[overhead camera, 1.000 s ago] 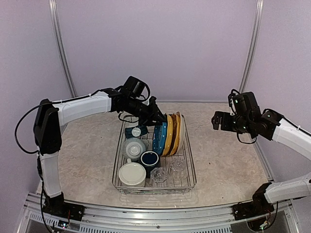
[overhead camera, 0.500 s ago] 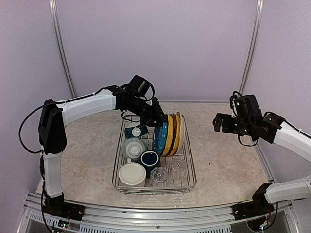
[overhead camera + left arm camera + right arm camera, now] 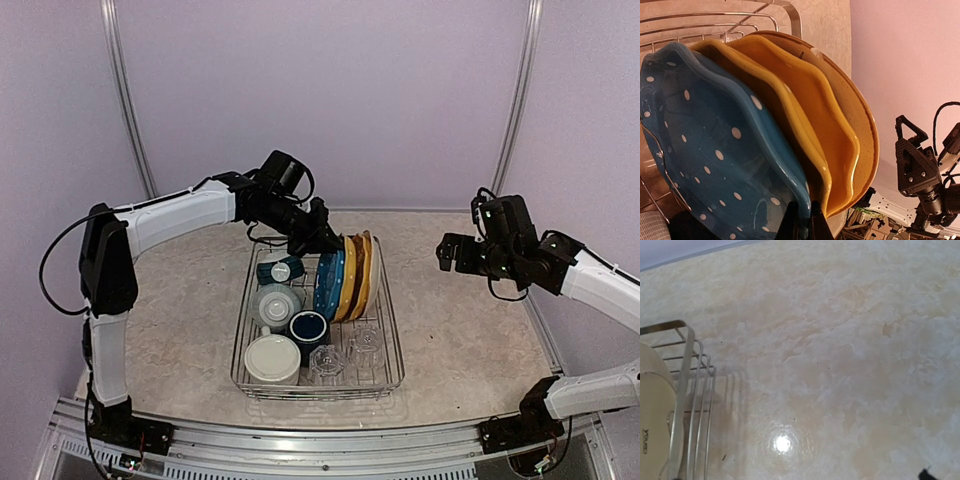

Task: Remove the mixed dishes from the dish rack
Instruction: Grab the plate from the dish rack, then pass from the left arm to the right

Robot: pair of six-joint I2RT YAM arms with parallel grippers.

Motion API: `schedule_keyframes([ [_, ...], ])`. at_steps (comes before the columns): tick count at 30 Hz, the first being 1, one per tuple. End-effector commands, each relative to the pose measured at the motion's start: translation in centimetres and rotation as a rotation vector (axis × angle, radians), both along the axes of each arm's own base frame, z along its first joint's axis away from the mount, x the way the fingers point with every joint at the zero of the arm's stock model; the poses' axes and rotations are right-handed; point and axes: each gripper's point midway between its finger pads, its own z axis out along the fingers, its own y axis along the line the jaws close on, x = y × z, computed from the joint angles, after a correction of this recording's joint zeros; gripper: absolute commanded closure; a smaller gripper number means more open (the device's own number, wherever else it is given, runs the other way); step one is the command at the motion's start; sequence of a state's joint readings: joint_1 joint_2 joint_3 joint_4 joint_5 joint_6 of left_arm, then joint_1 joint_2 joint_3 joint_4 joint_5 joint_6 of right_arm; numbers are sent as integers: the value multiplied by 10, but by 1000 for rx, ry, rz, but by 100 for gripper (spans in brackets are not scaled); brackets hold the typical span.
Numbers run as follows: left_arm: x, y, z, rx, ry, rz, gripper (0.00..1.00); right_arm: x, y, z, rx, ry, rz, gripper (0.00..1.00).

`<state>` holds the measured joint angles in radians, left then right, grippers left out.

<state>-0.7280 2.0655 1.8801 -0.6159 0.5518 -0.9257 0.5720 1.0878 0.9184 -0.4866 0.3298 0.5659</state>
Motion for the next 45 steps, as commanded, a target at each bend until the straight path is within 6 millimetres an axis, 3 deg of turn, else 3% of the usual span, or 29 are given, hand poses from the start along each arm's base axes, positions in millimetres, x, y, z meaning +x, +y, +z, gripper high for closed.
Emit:
schedule_keyframes([
  [1, -16, -4, 10, -82, 28, -78, 100, -2, -1, 5, 10, -24, -6, 0],
  [8, -27, 3, 49, -163, -24, -120, 100, 0, 1, 10, 21, -39, -3, 0],
  [18, -32, 23, 89, -323, -61, -138, 100, 7, 9, 13, 28, -42, 18, 0],
  [28, -35, 29, 119, -413, -61, -160, 100, 14, 18, 17, 35, -40, 37, 0],
  [35, -38, 34, 135, -384, -75, -133, 100, 17, 19, 22, 16, -50, 46, 0],
  [40, -41, 34, 147, -389, -93, -119, 100, 18, 38, 29, 32, -69, 129, 0],
  [45, -42, 33, 165, -379, -138, -102, 100, 14, 77, 53, 32, -123, 238, 0],
])
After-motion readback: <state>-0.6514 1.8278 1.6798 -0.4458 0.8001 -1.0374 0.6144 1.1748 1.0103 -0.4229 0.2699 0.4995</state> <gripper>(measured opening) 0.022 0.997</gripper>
